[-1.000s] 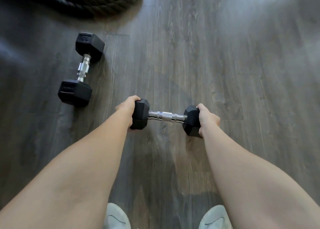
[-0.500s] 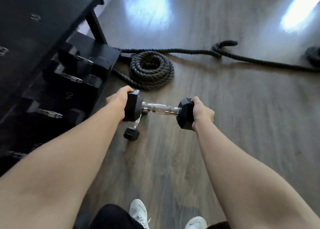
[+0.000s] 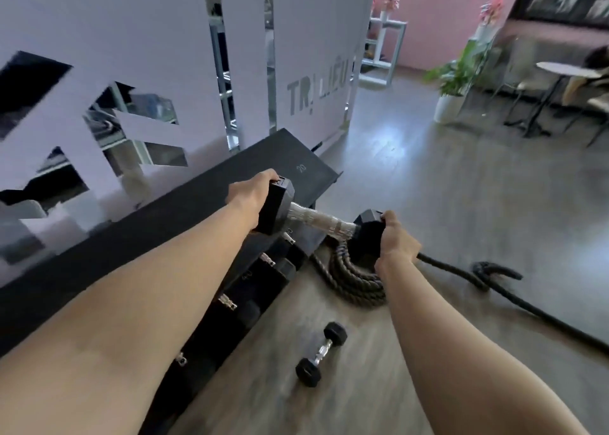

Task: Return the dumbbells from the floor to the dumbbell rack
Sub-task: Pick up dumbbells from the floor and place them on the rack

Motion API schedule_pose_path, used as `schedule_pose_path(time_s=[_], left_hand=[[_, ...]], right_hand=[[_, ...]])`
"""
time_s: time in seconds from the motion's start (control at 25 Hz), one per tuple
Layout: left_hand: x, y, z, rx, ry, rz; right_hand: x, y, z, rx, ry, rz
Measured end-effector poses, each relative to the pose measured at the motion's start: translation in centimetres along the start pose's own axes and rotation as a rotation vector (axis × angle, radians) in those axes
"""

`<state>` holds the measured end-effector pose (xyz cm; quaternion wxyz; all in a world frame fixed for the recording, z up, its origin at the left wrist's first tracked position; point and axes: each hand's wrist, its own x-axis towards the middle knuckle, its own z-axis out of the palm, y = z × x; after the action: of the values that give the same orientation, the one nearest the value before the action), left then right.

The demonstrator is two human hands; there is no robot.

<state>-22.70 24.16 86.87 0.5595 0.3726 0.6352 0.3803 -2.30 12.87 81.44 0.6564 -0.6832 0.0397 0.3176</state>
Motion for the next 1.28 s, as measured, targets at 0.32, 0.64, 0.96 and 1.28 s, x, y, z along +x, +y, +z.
schedule_pose_path(time_s=[0.32,0.64,0.96,1.28], left_hand=[[14.7,2.5,-5.4,0.044,0.186,-0.059],[29.0,-1.2,-10.0,0.075,0.444,-0.27],[44.1,-6.9,-13.3,0.16,0.454,-0.419],[49.5,-8.6,-11.5,0.355,0.362,-0.354]], right_hand=[[3.8,4.5,18.4,-0.132,-0.135,0.141],[8.3,14.0,32.2,-0.316,-0.207,0.356],[12.8,24.3,42.1,-0.405,-0.097,0.475],[15.3,26.4,44.4,-0.662,-0.053,0.383]])
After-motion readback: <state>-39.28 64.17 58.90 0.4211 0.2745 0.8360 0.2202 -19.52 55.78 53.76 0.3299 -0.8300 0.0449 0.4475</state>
